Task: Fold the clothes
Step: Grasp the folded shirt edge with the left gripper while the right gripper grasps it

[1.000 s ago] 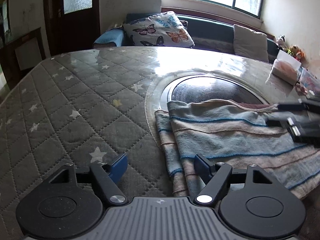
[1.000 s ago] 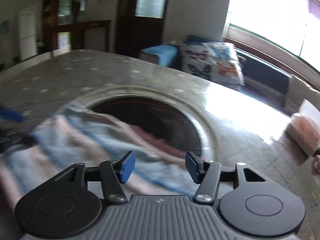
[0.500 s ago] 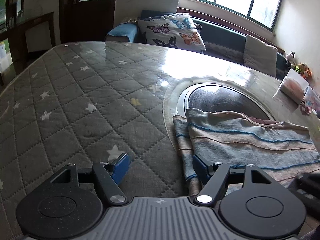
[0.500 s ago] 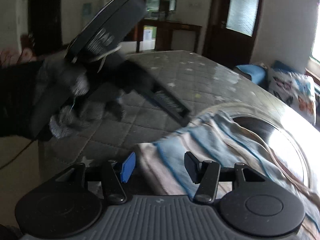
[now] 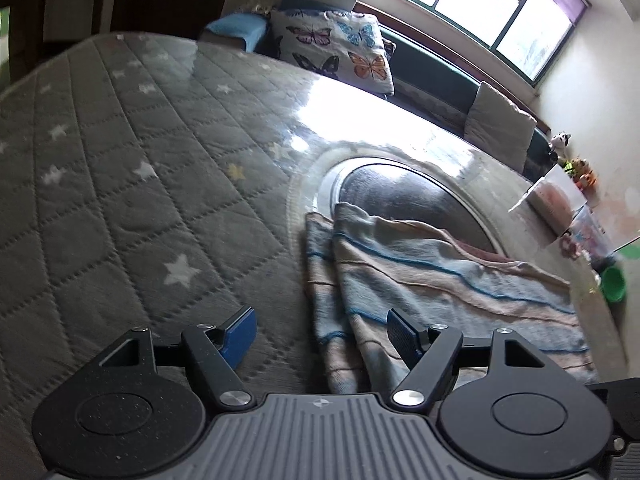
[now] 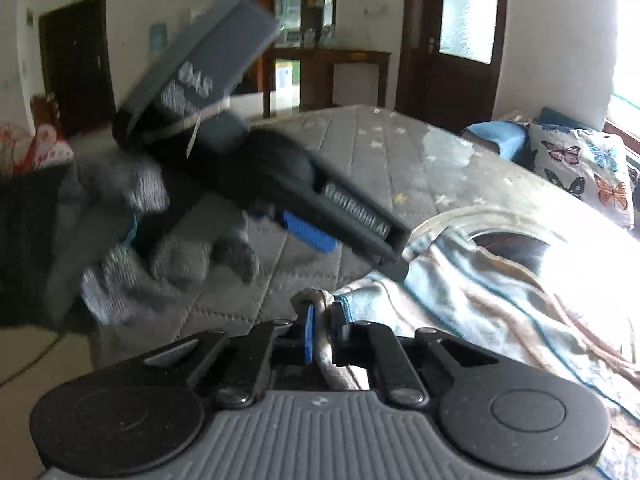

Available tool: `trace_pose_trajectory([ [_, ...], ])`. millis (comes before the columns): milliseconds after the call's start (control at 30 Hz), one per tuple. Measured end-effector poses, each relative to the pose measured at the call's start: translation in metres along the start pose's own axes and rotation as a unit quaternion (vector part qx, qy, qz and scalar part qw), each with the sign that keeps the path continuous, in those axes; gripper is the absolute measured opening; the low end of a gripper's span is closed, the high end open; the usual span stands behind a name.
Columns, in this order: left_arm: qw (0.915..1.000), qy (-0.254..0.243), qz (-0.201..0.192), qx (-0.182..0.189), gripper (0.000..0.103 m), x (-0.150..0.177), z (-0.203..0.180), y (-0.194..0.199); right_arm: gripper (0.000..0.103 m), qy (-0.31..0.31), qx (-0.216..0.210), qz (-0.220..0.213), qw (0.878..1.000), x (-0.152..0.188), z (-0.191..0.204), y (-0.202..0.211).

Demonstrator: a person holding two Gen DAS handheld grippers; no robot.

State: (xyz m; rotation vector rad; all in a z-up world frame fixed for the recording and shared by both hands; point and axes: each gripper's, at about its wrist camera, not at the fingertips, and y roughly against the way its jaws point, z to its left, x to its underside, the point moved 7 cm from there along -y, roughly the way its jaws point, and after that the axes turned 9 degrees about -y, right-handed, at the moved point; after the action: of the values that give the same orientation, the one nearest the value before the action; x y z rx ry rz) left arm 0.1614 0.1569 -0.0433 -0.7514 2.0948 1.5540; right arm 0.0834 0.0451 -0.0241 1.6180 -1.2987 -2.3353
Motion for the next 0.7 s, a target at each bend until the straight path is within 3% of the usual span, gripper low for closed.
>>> trace_pose_trajectory([
  [233,0.9979,0.049,0.019,0.038,0.071,-0.004,-0.008,-0.008,0.006,-0.026,-0.014,-0.017,0.999,-0.003,-0.009,0.021],
  [300,0.9959,0.065,0.024,0.058,0.057,-0.003,-0.011,-0.011,0.006,-0.026,-0.017,-0.021,0.999,-0.003,-0.008,0.025],
  [367,0.9949,0.072,0.026,0.066,0.050,-0.002,-0.013,-0.012,0.005,-0.028,-0.021,-0.025,0.999,-0.004,-0.009,0.028],
  [500,0.9911,0.092,0.037,0.088,0.018,0.004,-0.014,-0.015,0.005,-0.034,-0.028,-0.029,0.999,-0.001,-0.009,0.033],
  [600,0.9908,0.095,0.033,0.090,0.013,0.008,-0.014,-0.015,0.007,-0.034,-0.032,-0.022,0.999,0.002,-0.011,0.033],
  [700,0.9909,0.097,0.029,0.089,0.012,0.008,-0.014,-0.015,0.017,-0.052,-0.041,-0.015,0.998,0.008,-0.020,0.040],
])
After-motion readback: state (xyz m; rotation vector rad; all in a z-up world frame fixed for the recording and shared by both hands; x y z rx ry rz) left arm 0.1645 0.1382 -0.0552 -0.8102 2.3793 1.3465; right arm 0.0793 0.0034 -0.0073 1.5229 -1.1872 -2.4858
